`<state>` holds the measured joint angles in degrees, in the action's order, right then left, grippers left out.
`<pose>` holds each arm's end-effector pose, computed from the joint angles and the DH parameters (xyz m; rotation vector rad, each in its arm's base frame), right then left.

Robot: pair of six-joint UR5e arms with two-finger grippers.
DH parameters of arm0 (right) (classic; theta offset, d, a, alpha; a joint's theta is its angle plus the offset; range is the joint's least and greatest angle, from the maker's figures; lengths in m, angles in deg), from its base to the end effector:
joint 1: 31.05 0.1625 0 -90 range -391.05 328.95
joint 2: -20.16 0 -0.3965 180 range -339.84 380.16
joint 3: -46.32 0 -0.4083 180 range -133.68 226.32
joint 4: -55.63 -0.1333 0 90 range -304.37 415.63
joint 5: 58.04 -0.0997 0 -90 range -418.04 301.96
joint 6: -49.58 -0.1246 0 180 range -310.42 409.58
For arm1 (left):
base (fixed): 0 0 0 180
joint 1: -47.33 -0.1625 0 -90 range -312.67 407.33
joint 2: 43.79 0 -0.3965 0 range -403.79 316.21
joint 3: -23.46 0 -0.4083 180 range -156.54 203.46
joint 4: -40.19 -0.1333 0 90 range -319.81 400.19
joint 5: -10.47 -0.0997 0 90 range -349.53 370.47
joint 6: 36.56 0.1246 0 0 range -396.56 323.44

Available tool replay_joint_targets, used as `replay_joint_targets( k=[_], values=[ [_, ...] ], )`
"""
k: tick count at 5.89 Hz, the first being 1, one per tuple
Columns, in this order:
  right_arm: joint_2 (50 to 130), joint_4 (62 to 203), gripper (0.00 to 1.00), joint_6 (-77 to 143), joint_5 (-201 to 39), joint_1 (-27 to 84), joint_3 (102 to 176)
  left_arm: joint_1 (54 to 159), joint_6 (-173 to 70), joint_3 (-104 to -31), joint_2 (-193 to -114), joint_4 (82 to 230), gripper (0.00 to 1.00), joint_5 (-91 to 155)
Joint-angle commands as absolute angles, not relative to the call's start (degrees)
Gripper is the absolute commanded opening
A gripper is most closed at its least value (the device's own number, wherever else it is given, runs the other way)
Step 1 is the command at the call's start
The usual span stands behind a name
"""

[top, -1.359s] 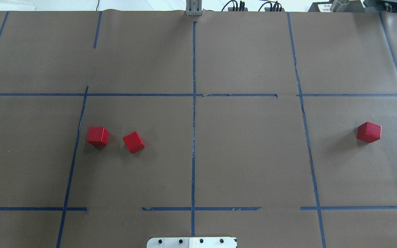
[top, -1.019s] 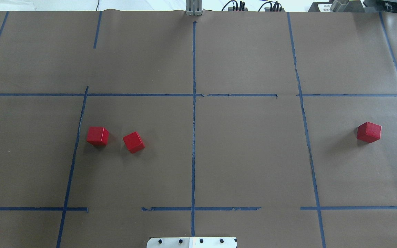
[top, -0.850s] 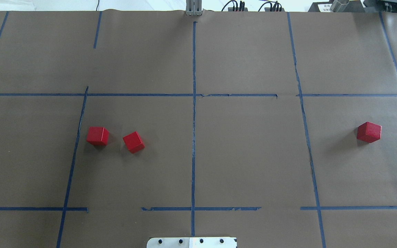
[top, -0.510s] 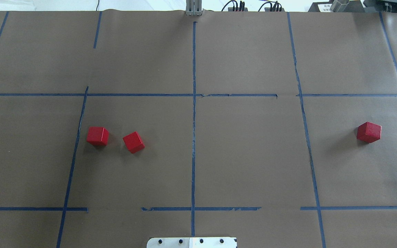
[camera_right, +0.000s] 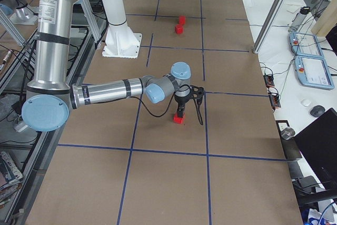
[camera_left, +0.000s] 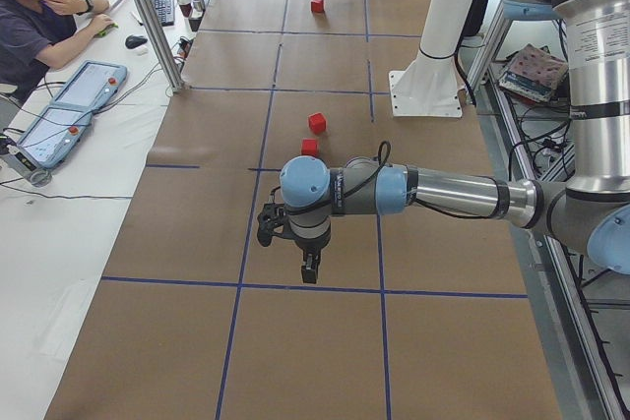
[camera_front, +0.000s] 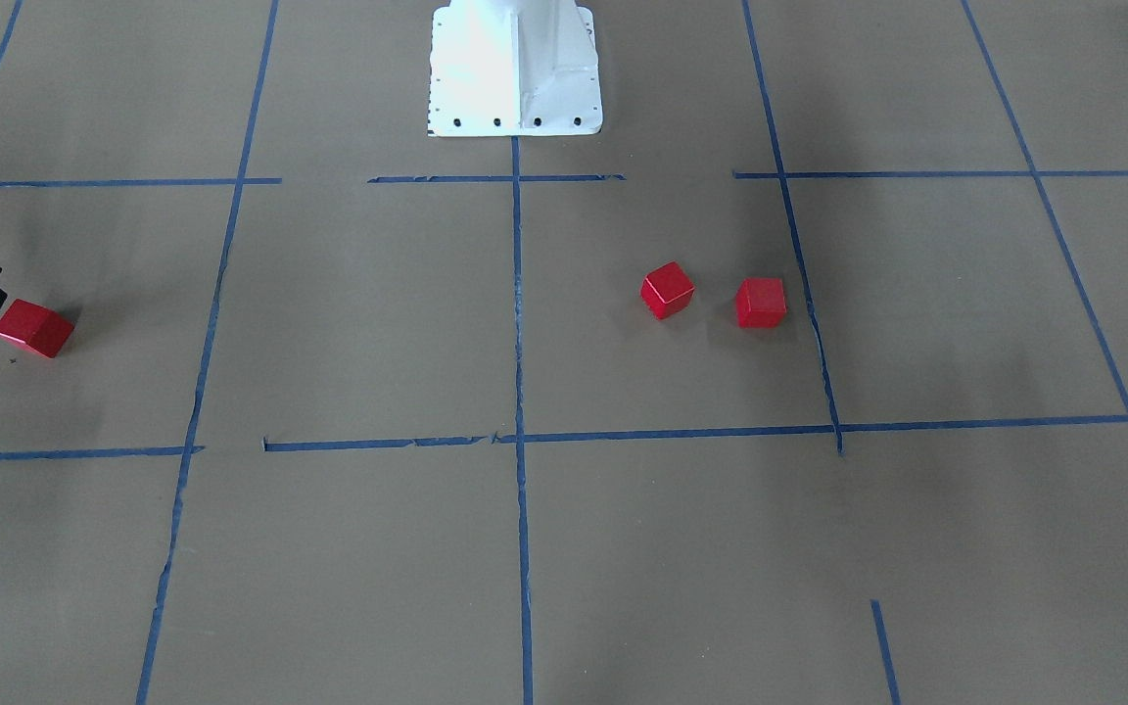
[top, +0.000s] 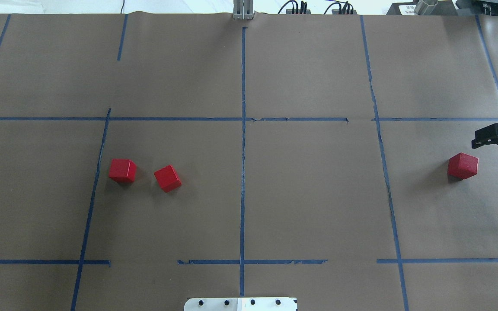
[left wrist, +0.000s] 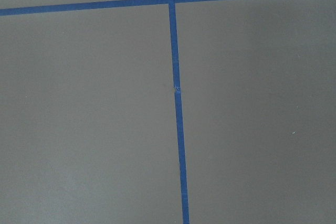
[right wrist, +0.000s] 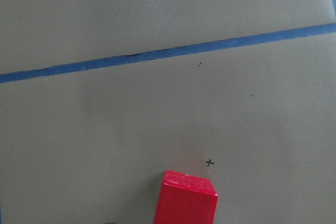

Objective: Form red blocks into L shape at center
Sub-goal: 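Lower the right gripper onto the lone red cube and grasp it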

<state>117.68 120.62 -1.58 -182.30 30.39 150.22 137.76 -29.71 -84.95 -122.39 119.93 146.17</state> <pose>-0.1800 -0.4629 0.5462 0.0344 -0.7884 0.2101 -0.0473 -0.4211 0.5939 -0.0030 0.7994 0.0834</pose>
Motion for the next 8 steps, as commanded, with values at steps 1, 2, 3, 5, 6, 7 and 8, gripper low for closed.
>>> replay_joint_targets(
  k=[1,2,3,5,6,7,8],
  values=[
    [117.4,109.6,0.99,-9.8,-178.2,25.1,143.5,137.5,-29.7,-85.0,-122.4,120.0,1.00,146.2],
    [117.4,109.3,0.99,-9.8,-178.3,24.9,143.5,137.4,-29.7,-85.0,-122.5,120.0,1.00,146.2],
    [117.4,109.4,0.99,-9.8,-178.2,24.9,143.5,137.4,-29.7,-85.0,-122.5,120.1,1.00,146.2],
    [117.5,109.7,0.99,-9.8,-178.0,23.5,142.8,137.3,-29.7,-85.1,-122.5,120.0,1.00,146.2],
    [117.5,109.7,0.99,-9.6,-178.0,22.8,142.1,137.3,-29.7,-85.2,-122.5,120.1,1.00,146.2],
    [117.5,109.9,0.99,-9.6,-177.9,22.7,142.0,137.3,-29.7,-85.2,-122.5,120.1,1.00,146.2],
    [117.6,109.9,0.93,-9.5,-177.0,22.1,142.0,137.3,-29.7,-85.2,-122.5,120.1,1.00,146.2]
  ],
)
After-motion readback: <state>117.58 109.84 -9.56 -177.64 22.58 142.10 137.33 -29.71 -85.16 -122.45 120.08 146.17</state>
